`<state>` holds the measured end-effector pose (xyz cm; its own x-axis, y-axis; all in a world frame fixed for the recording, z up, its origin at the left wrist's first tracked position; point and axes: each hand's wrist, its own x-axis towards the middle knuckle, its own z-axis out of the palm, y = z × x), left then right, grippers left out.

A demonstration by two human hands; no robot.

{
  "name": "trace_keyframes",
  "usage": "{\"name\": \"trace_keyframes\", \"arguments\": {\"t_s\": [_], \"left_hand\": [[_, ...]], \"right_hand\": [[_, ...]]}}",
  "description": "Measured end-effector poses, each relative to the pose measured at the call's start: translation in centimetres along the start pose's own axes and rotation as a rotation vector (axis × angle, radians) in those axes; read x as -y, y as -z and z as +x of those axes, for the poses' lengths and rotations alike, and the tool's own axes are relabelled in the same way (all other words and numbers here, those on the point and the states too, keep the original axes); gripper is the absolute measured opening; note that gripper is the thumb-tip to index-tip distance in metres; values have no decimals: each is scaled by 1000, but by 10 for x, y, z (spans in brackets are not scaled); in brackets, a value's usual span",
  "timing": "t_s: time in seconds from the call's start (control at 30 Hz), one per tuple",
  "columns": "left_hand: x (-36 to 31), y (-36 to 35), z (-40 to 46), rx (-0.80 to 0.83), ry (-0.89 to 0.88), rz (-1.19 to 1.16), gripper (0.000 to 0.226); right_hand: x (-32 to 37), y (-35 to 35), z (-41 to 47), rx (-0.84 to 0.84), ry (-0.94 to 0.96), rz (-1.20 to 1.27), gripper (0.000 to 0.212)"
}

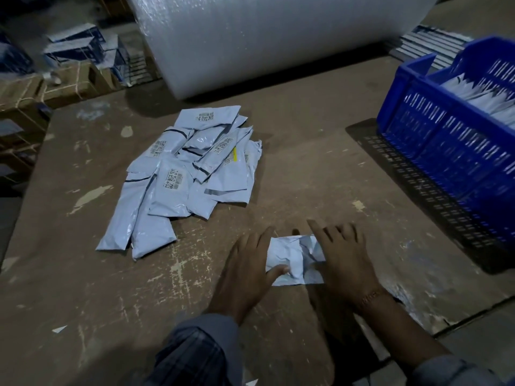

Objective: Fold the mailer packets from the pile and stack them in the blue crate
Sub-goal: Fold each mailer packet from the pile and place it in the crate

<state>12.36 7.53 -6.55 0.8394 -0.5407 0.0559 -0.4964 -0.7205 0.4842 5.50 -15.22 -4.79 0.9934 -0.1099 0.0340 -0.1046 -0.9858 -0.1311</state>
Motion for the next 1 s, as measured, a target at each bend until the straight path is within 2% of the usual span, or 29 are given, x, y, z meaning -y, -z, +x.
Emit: {"name": "trace_keyframes", "arguments": {"t_s": [0.03, 0.07, 0.13, 0.17, 0.2, 0.27, 0.3, 0.37, 0.43, 0.5, 0.6, 0.67, 0.77, 1.0], "left_hand": [[-1, 6, 0, -36, -46, 30, 80], [-3, 14, 1, -49, -73, 115, 74], [-11, 28, 1, -93, -113, 291, 62], [-14, 32, -2, -108, -144, 322, 57], [-15, 32, -6, -116, -193, 318, 52], [-15, 26, -18, -87, -228, 213, 52], [-14, 20, -25, -65, -179, 91, 59], [-16, 11, -36, -126, -37, -70, 62], [-23, 8, -35, -202, 76, 48, 58], [-32, 4, -23, -189, 98, 213, 59], [-36, -20, -1, -83, 106, 338, 62], [-30, -36, 6, -38, 155, 326, 64], [-29, -46, 3, -33, 163, 328, 64], [-15, -45, 8, 32, 42, 351, 65]], "right_hand": [[-1, 10, 2, -50, 17, 3, 104], [-1, 17, 2, -136, 45, 9, 92], [1, 27, -3, -364, 103, 42, 44], [3, 28, -9, -437, 116, 56, 27], [3, 25, -16, -469, 124, 62, 21], [-2, 9, -32, -393, 145, 104, 27], [-6, 2, -39, -311, 151, 149, 31], [-12, -4, -55, -166, 140, 250, 39], [-13, -3, -61, -176, 96, 310, 45], [-10, -4, -52, -221, 26, 323, 47], [-3, -16, -23, -79, 25, 210, 57], [0, -33, -12, -17, 76, 111, 58], [-1, -46, -8, -46, 90, 23, 56], [-1, -52, -13, -49, 93, 81, 56]]}}
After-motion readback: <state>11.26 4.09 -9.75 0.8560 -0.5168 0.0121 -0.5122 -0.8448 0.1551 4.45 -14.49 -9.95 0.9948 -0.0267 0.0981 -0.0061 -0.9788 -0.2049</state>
